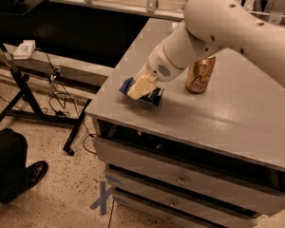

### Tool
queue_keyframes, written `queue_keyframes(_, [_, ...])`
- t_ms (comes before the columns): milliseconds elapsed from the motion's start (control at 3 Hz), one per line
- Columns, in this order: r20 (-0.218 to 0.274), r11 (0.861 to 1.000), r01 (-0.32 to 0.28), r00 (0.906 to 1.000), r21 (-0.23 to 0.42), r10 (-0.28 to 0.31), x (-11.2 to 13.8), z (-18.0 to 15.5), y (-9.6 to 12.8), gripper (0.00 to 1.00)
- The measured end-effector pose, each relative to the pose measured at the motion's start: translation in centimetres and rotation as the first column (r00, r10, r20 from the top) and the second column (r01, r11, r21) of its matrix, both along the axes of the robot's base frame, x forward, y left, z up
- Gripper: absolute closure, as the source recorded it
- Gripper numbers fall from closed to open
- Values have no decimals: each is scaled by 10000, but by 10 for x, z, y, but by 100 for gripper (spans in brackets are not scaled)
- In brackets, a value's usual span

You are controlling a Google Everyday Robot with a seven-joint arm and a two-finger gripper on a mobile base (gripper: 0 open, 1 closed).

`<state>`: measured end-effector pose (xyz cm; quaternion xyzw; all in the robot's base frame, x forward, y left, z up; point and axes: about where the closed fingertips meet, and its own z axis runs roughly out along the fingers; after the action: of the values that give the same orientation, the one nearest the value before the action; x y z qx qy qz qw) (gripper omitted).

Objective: Pick rxbar blueberry

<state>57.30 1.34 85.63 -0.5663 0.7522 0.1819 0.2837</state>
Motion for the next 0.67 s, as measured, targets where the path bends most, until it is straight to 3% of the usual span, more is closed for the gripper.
queue_keyframes(333, [877, 9982, -168, 9961, 575, 117, 2, 46, -1, 100])
queue_keyframes(667, [1402, 9851, -325, 9901, 1691, 86, 12, 90, 2, 100])
